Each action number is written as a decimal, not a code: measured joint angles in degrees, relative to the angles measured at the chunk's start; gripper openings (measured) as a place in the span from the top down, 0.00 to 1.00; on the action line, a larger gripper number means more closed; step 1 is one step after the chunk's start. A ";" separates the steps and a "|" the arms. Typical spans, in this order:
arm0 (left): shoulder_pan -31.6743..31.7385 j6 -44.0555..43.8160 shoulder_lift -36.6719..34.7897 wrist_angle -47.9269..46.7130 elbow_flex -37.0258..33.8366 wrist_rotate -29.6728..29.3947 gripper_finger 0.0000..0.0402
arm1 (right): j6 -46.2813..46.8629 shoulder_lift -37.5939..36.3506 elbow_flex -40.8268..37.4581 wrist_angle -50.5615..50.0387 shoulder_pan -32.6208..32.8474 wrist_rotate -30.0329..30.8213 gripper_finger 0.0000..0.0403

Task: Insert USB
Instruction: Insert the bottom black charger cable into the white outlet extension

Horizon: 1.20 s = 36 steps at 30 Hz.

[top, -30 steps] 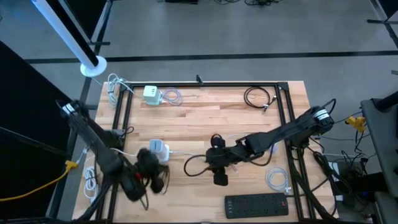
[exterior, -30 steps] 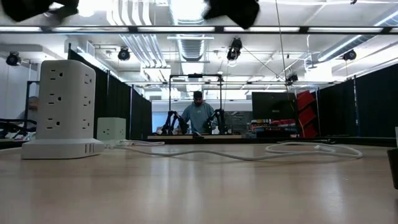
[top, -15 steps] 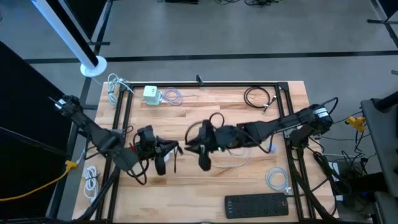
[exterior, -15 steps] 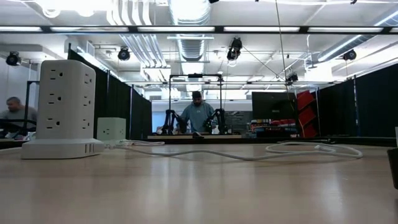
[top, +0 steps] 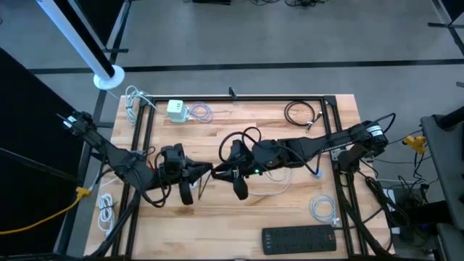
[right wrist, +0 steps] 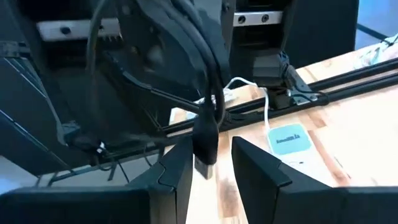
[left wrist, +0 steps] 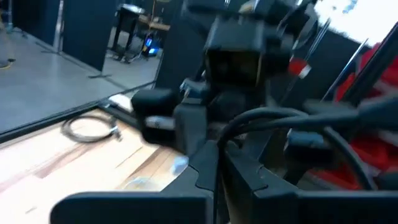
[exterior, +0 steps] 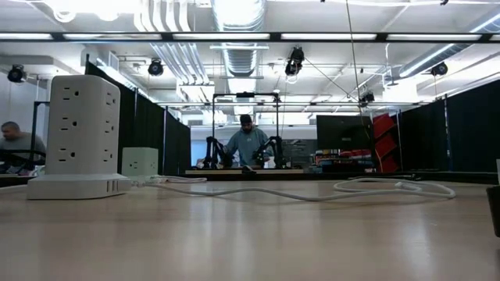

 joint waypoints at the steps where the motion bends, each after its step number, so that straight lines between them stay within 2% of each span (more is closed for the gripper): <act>1: 0.16 -0.03 -0.16 1.56 0.00 0.05 1.00 | -0.40 0.00 0.48 -0.02 0.00 0.00 0.75; 4: 0.62 -0.61 -1.34 5.18 0.00 -0.66 1.00 | -2.43 -0.05 2.39 -0.44 -0.02 -0.25 0.73; 9: 0.67 -8.50 -4.98 5.92 0.00 -9.18 1.00 | -9.25 -2.98 4.92 -4.46 0.00 0.44 0.70; 11: 0.67 -12.35 -6.70 5.79 0.00 -10.70 1.00 | -11.82 -4.67 5.46 -6.69 0.00 1.95 0.69; 17: 1.31 -27.55 -10.66 3.85 0.02 -11.05 1.00 | -23.85 -6.84 5.35 -11.11 0.99 8.18 0.68; 23: 1.80 -39.90 -11.91 -3.43 0.02 -10.96 1.00 | -37.21 -4.48 5.32 -9.10 1.38 15.26 0.69; 29: 2.12 -42.14 -11.26 -5.46 0.02 -10.79 1.00 | -48.49 -0.75 5.25 0.83 1.33 21.94 0.72; 36: 2.17 -41.00 -11.24 -7.38 0.02 -8.93 1.00 | -45.23 -0.75 5.27 2.40 1.36 22.00 0.76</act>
